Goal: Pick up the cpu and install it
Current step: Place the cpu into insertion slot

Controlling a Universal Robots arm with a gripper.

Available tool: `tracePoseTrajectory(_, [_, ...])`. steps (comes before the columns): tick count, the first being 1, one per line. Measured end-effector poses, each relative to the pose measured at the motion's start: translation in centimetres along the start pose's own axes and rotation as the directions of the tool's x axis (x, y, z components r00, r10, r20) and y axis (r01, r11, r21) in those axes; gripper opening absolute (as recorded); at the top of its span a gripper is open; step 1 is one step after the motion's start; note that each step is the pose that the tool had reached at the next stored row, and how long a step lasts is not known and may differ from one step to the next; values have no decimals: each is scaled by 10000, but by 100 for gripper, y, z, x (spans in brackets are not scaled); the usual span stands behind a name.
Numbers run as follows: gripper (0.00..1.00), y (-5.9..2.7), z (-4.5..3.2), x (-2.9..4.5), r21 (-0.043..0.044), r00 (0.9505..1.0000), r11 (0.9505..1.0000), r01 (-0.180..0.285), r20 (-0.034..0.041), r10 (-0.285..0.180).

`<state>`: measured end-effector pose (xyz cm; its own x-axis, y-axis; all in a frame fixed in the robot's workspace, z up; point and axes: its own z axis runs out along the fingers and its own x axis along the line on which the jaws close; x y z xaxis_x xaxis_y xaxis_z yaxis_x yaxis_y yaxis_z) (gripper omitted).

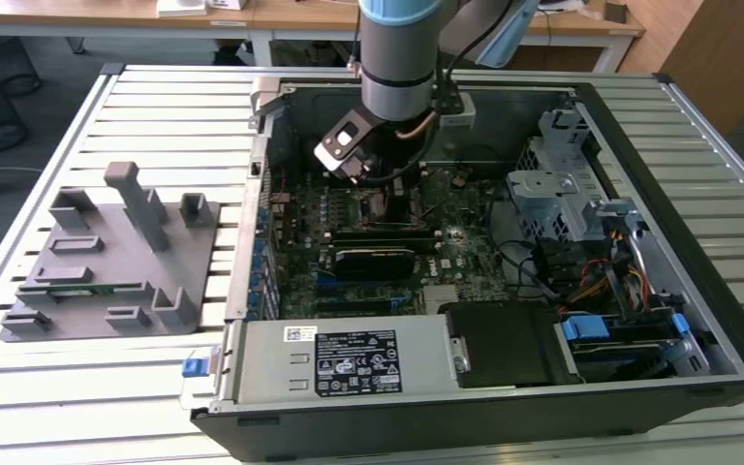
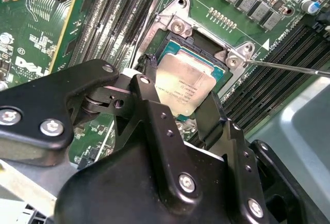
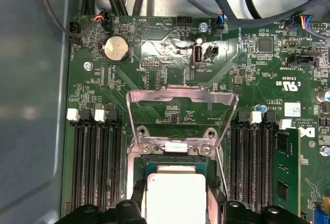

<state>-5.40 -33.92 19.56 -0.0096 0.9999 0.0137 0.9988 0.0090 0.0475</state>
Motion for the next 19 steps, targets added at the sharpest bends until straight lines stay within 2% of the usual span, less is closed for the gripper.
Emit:
tracePoseTrajectory(12, [54,-4,54,9,4,9999,9999,-140,16,140])
tracePoseTrajectory(19, [55,-2,61,12,-9,9999,9999,-145,-2,145])
